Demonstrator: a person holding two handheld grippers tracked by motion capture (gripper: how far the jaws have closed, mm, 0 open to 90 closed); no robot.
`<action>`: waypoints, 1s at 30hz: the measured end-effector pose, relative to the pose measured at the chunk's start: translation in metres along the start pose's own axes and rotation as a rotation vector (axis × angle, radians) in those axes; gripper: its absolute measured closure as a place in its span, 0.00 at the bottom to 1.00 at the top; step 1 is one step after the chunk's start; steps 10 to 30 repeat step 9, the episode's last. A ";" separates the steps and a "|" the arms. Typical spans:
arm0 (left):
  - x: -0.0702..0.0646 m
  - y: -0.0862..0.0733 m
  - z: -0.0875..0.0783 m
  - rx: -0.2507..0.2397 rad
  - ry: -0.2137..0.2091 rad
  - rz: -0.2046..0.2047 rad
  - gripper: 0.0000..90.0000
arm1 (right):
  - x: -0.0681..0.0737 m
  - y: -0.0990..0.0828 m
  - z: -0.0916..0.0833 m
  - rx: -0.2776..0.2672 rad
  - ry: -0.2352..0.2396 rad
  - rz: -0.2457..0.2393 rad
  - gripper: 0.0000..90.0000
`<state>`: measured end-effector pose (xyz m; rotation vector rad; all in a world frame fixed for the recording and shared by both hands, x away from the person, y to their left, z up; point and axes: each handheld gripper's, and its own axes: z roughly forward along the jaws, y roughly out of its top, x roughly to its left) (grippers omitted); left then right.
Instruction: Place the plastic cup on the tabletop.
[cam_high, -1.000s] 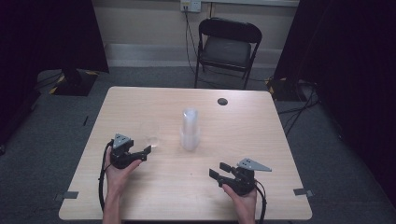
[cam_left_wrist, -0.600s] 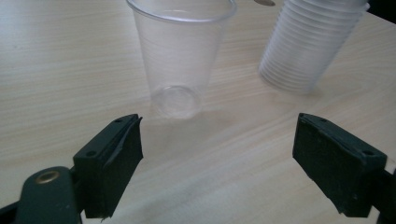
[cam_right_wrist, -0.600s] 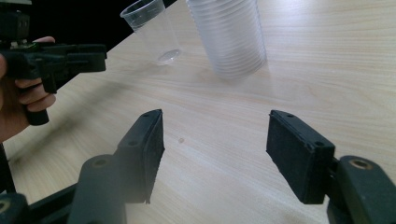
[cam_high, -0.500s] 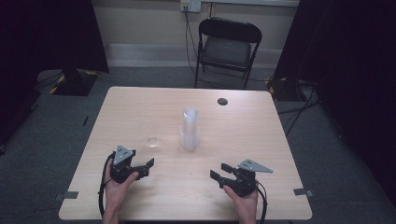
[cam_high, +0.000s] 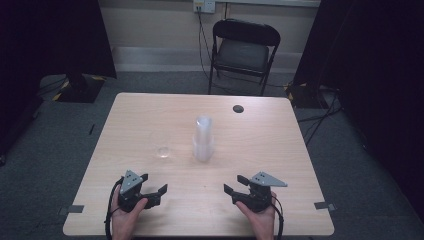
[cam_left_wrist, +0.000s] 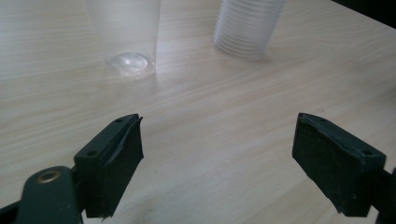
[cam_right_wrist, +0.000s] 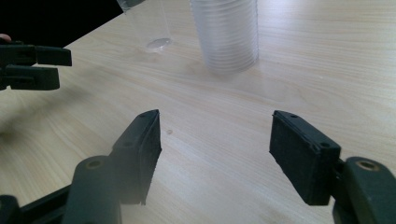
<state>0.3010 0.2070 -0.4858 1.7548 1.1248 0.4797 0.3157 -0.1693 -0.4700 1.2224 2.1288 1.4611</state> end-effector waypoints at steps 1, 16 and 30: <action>-0.002 -0.002 0.000 0.001 0.005 0.006 0.18 | 0.000 -0.001 -0.001 -0.003 -0.004 0.002 0.36; -0.006 -0.004 0.011 0.009 -0.007 0.008 0.19 | 0.001 -0.001 0.001 0.001 -0.040 -0.024 0.30; -0.006 -0.004 0.011 0.009 -0.007 0.008 0.19 | 0.001 -0.001 0.001 0.001 -0.040 -0.024 0.30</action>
